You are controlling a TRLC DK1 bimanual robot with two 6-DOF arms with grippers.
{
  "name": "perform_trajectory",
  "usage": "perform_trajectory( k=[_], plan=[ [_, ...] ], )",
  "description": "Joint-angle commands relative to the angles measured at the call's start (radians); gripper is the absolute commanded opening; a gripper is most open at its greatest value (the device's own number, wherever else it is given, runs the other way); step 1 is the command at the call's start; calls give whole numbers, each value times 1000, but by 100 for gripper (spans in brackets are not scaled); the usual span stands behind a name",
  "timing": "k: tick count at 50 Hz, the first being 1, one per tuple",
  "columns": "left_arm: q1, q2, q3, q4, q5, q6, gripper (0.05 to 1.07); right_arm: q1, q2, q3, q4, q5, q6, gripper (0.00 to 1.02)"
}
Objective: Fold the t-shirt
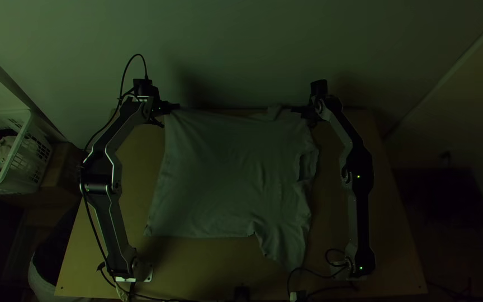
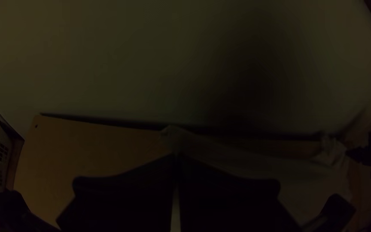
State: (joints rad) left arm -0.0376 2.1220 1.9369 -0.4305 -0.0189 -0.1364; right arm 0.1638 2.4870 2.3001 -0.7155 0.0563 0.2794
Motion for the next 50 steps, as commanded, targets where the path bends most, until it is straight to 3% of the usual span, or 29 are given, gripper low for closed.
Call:
perform_trajectory(
  k=[1, 10, 21, 50],
  plan=[
    [11, 12, 7, -5, -4, -17, 8, -9, -57, 4, 1, 16, -14, 2],
    [10, -34, -62, -1, -4, -17, 8, -1, -111, -44, -12, 16, -22, 2],
    [7, -71, -122, 7, -4, -17, 8, 8, -174, -79, -128, 16, -32, 2],
    [15, -195, -299, 64, 17, -2, 8, 16, -490, -538, -58, -9, -71, 2]
  ],
)
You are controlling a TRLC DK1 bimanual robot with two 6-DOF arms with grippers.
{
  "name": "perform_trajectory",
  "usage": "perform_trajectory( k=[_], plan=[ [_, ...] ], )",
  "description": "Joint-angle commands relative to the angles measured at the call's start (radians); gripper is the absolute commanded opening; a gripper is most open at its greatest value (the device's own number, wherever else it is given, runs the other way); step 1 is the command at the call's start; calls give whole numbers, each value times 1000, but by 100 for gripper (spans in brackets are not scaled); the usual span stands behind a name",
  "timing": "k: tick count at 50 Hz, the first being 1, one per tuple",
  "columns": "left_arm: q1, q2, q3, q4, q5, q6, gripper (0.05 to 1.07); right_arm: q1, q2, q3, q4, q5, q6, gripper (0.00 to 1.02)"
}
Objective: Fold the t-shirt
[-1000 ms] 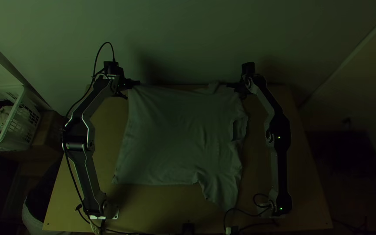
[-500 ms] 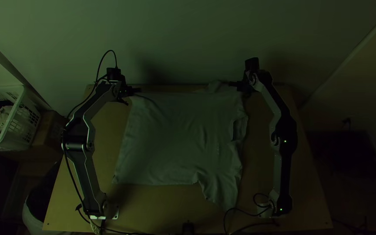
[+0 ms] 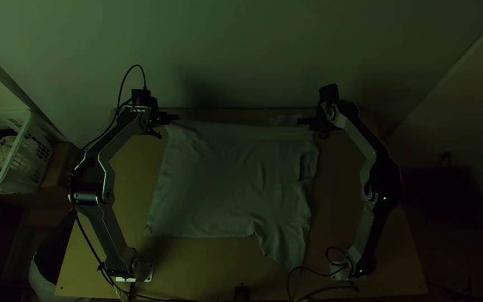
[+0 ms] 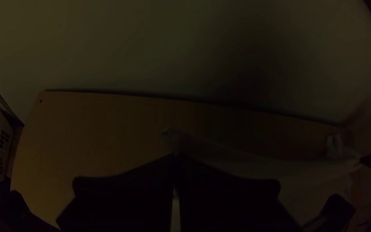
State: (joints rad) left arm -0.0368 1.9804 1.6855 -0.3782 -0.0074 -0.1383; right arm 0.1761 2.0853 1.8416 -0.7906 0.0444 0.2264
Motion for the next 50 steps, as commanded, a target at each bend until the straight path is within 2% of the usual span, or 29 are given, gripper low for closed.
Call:
perform_trajectory(
  k=[1, 23, 50],
  plan=[
    [14, -60, -56, 15, 6, 2, 8, 3, -99, -96, 19, 3, -18, 2],
    [5, -204, -248, 61, 12, 9, 8, 36, -372, -435, 87, 3, -15, 2],
    [11, -353, -511, 133, 12, 14, 8, 95, -556, -717, 149, 9, 5, 2]
  ],
)
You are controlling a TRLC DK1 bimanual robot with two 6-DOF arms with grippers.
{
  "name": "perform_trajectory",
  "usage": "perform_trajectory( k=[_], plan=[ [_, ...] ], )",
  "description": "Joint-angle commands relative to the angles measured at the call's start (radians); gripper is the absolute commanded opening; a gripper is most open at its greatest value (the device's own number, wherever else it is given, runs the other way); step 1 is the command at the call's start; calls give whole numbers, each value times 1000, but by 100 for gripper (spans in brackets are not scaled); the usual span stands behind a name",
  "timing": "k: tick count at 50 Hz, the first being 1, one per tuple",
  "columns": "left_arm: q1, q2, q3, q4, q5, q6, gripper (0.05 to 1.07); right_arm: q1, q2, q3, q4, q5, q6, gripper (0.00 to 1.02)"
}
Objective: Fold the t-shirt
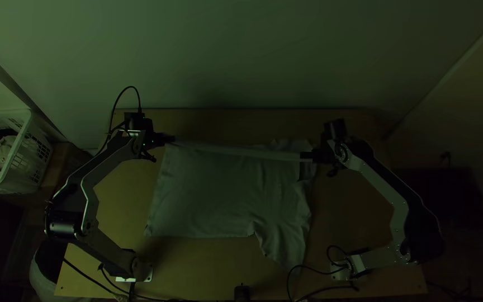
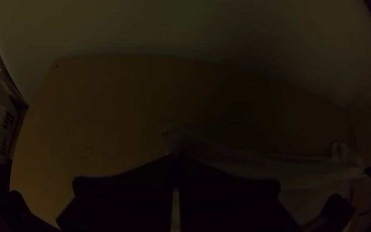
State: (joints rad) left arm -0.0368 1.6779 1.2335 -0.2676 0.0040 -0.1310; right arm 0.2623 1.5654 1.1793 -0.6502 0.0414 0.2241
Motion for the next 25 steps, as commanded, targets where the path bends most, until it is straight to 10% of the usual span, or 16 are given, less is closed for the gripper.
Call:
perform_trajectory(
  k=[1, 18, 25],
  plan=[
    [8, -55, -69, 27, 1, 5, 8, 9, -39, -64, 11, 12, 8, 2],
    [-15, -83, -190, 61, 1, -24, 9, 20, -73, -211, 69, 12, 8, 10],
    [-15, -78, -210, 50, 1, -18, 60, 23, -97, -228, 75, 12, 8, 50]
  ],
)
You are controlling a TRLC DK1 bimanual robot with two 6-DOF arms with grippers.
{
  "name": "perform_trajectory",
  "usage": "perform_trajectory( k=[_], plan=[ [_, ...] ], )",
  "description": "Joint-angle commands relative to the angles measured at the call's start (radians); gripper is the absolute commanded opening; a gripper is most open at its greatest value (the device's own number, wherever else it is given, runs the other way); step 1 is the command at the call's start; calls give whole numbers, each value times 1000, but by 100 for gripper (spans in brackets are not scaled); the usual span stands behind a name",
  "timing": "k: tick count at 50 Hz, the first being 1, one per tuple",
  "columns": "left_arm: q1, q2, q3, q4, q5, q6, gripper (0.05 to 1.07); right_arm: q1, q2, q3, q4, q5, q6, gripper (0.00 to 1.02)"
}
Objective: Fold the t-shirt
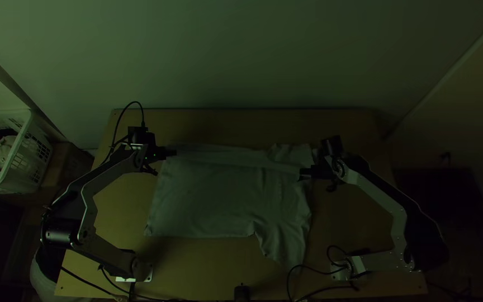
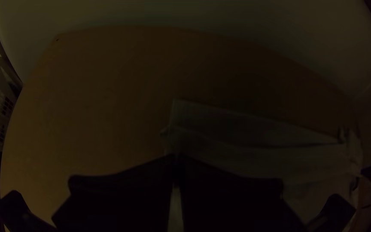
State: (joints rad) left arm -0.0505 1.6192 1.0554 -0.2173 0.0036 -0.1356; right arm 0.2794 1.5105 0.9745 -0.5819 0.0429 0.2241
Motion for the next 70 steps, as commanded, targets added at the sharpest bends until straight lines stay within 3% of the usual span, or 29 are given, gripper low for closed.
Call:
perform_trajectory(
  k=[1, 4, 5, 8, 20, 31, 42, 59, 70],
  plan=[
    [-2, -22, -32, -5, 1, -13, 67, 7, -49, -26, 7, 11, 6, 59],
    [-2, -33, -31, -36, 1, -12, 90, 12, -73, -33, 4, 11, -3, 94],
    [-2, -36, -28, -45, 1, -12, 96, 14, -81, -34, 4, 12, -5, 99],
    [-2, -51, -25, -73, 1, -10, 102, 12, -111, -36, 2, 11, -12, 99],
    [-3, -159, -14, -148, 24, 8, 102, 10, -268, -33, -16, 12, -19, 99],
    [-26, -308, 2, -223, 24, 16, 102, 7, -325, 64, -159, 17, 17, 99],
    [-49, -436, 45, -404, 24, 14, 102, 27, -363, 159, -366, 17, 101, 99],
    [-23, -513, -2, -723, 15, 102, 102, 184, -518, 127, -564, 12, 242, 99],
    [11, -596, -110, -838, 6, 169, 102, 238, -526, 79, -592, -18, 287, 98]
  ],
)
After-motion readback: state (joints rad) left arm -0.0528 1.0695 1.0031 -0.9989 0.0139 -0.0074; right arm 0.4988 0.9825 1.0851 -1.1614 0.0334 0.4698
